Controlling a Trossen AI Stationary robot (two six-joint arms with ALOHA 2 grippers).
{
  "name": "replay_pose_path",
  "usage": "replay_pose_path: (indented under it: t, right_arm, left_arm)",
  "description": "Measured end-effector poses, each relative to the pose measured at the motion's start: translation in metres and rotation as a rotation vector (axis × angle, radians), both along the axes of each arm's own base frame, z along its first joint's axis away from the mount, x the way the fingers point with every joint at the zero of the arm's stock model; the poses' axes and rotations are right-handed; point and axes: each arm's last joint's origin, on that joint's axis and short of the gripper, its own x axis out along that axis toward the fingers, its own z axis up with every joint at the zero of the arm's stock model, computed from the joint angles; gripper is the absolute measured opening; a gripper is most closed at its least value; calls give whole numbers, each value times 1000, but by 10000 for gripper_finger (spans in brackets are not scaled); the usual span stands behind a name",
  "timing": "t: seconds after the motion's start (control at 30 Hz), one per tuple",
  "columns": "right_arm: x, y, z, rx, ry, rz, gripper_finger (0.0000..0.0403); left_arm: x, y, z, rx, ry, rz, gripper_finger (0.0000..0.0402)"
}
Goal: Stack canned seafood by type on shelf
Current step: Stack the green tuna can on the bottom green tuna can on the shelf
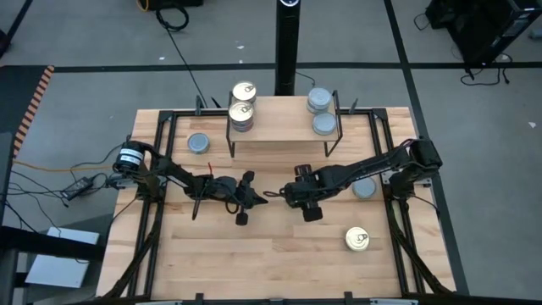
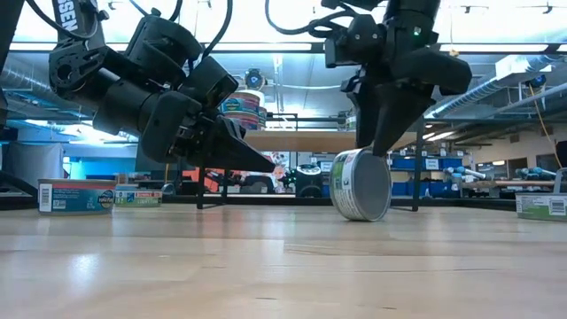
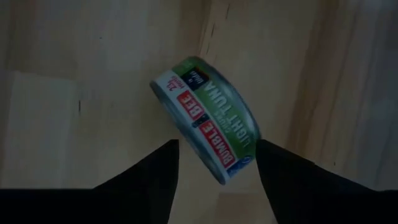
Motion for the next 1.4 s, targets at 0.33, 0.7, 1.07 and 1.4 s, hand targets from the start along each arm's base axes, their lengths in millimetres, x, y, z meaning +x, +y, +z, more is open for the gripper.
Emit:
replay_pose_path:
  t: [0.33,0.7,1.07,1.4]
  right_arm:
    - [6,0,3,1,-65,26,238]
    - [8,-13,2,43,-60,-17,290]
    - [11,-19,2,141,-77,-14,265]
    - [10,-20,0,137,-68,-7,249]
  left_arm:
    - [0,0,0,-7,2,2,5]
    - [0,0,0,-12,5,3,6]
    - [0,0,-1,-14,8,4,6]
    - [0,0,-1,-22,9,7,6]
